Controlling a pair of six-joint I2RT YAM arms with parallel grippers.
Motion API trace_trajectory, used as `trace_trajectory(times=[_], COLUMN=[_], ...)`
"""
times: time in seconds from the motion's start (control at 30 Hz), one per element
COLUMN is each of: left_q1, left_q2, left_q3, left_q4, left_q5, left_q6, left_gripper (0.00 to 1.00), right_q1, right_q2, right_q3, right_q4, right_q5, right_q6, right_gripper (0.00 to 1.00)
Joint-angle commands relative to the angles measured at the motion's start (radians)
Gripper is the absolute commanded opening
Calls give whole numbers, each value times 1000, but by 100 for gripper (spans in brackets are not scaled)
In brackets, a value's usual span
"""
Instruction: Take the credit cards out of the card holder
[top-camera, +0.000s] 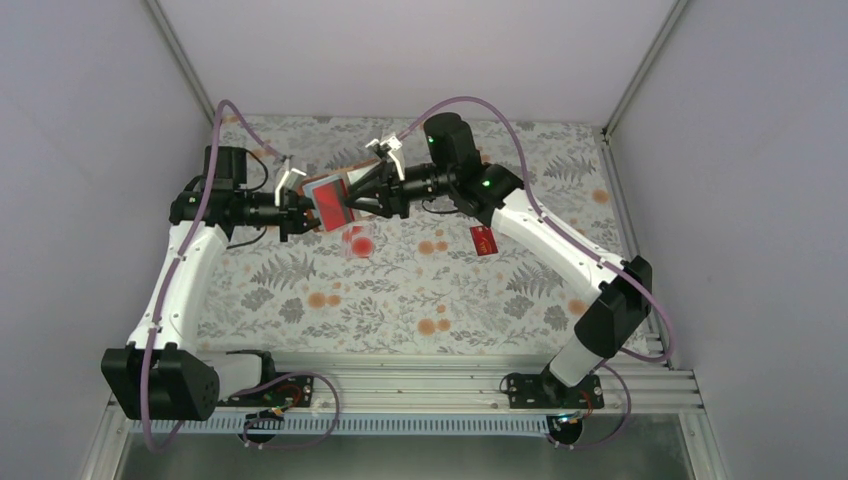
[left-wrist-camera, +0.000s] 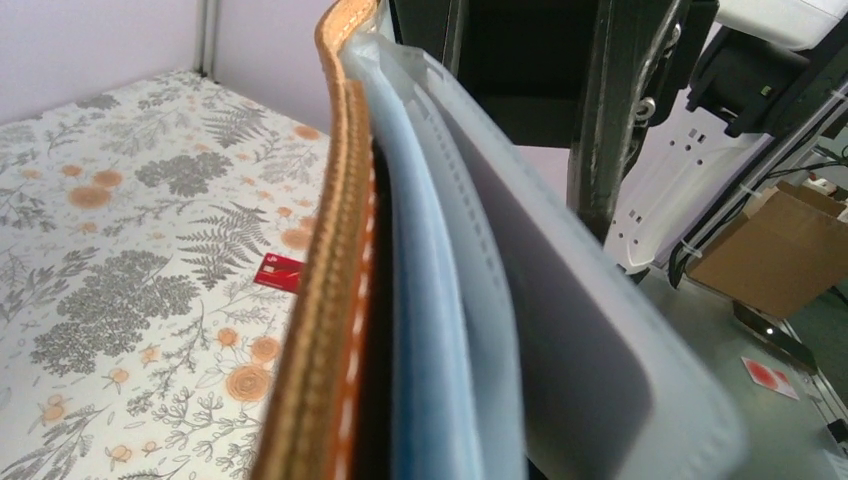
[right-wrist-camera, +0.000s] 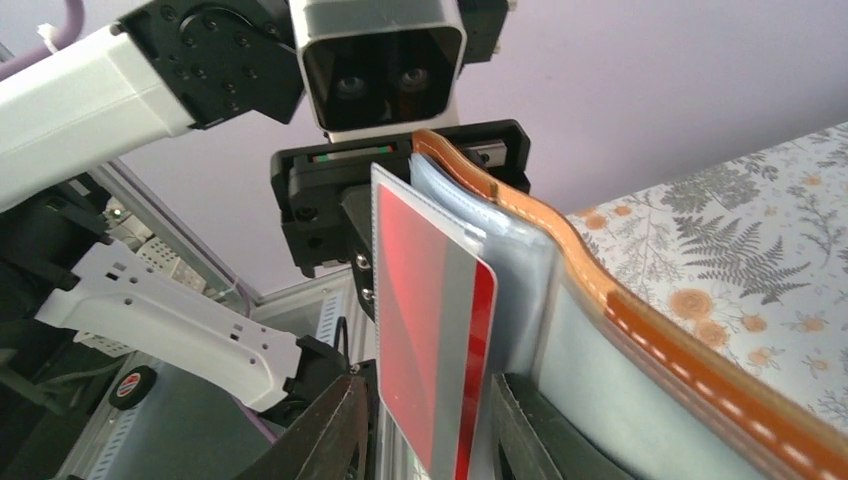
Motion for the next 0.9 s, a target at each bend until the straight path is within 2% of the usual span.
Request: trace_trajectory(times=[0.0, 0.17, 0.47, 0.63, 0.77, 0.87], left_q1=[-27, -34, -35, -35, -35, -35], left_q2=[-6, -1, 0, 1, 2, -2], left_q3=[35, 30, 29, 53, 64, 57], left_q4=[-17, -3, -2, -68, -83, -40], left_q5=[100, 87, 92, 149, 150, 99], left_q6=[69, 54, 56, 134, 150, 93], left_gripper=[2, 2, 2, 2, 2, 2], right_q1=[7, 21, 26, 24, 17, 21], right_q2=[10, 3, -11, -39, -26, -11], right_q3=[11, 11, -6, -48, -84, -97], right_q4=[61, 114, 98, 32, 6, 40], right_q5=[-57, -136, -124, 13, 188, 141], right_q6=[-14, -14, -15, -32, 2, 8], right_gripper=[34, 37, 32, 28, 35, 38])
